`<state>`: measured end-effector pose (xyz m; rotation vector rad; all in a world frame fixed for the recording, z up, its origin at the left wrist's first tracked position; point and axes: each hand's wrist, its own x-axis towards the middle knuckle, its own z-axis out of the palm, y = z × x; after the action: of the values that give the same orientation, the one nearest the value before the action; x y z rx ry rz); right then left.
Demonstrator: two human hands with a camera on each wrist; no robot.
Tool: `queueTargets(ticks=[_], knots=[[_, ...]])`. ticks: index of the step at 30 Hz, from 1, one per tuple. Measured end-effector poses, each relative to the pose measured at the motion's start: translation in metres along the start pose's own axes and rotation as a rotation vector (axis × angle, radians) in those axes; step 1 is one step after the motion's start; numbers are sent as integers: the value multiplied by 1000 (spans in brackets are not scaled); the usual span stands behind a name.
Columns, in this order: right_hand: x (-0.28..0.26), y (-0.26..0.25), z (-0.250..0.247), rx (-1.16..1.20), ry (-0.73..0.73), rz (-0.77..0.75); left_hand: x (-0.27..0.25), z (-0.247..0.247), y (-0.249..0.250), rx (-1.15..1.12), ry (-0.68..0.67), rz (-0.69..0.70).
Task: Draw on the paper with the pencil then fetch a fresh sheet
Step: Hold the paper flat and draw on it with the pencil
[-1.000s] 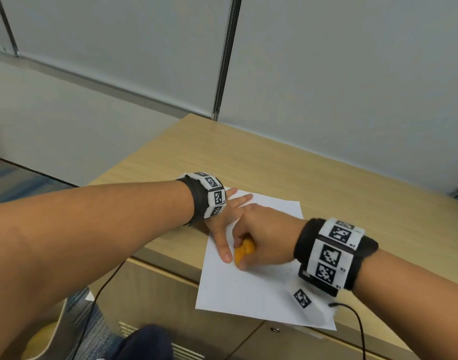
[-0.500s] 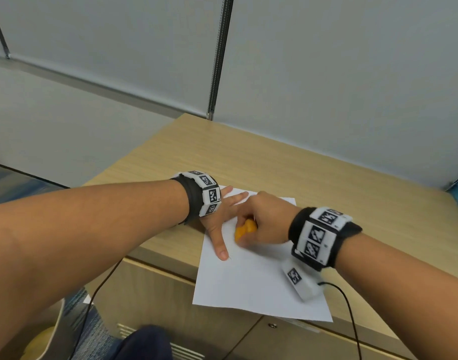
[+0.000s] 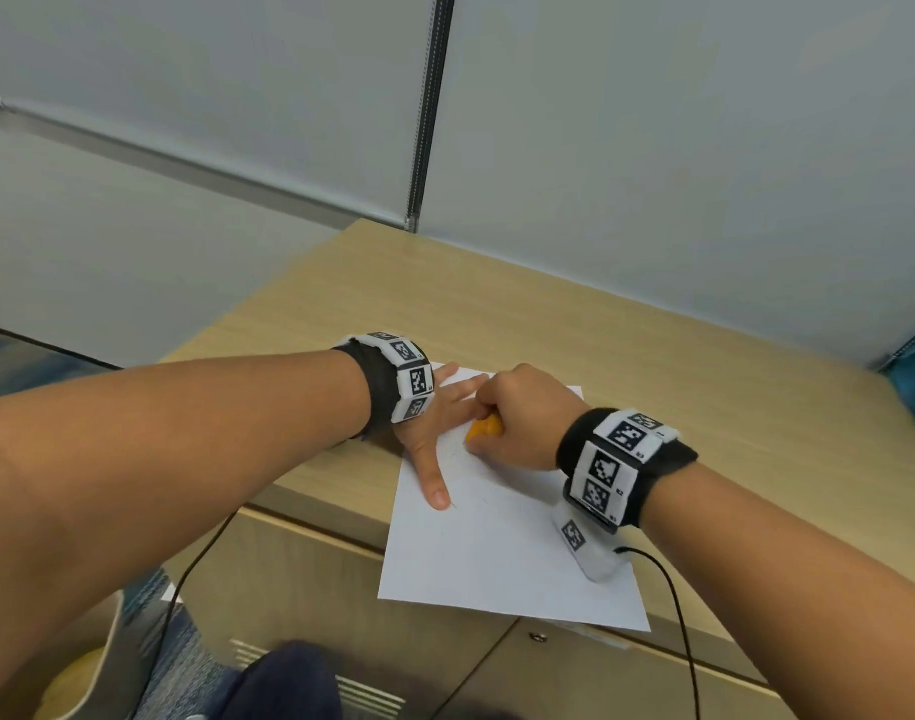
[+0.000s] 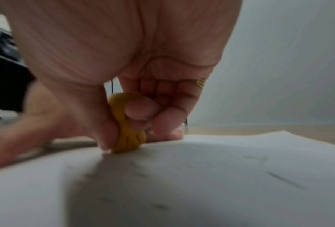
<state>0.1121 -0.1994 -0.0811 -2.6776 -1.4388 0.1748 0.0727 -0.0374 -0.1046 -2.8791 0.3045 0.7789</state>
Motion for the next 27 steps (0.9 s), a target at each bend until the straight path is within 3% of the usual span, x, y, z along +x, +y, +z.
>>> queueTargets(ticks=[3, 5, 10, 16, 22, 27], knots=[[-21, -21, 2, 50, -167, -136, -1, -4, 1, 29, -30, 7], [-24, -22, -2, 45, -248, -144, -1, -3, 2, 12, -20, 15], [11, 16, -12, -39, -37, 123, 4, 4, -2, -3, -14, -42], [-12, -17, -2, 39, -261, -57, 6, 1, -4, 21, -33, -29], [24, 13, -9, -63, -71, 174, 1, 0, 1, 29, -30, -41], [-1, -25, 8, 33, -172, -39, -12, -11, 8, 39, -90, -145]])
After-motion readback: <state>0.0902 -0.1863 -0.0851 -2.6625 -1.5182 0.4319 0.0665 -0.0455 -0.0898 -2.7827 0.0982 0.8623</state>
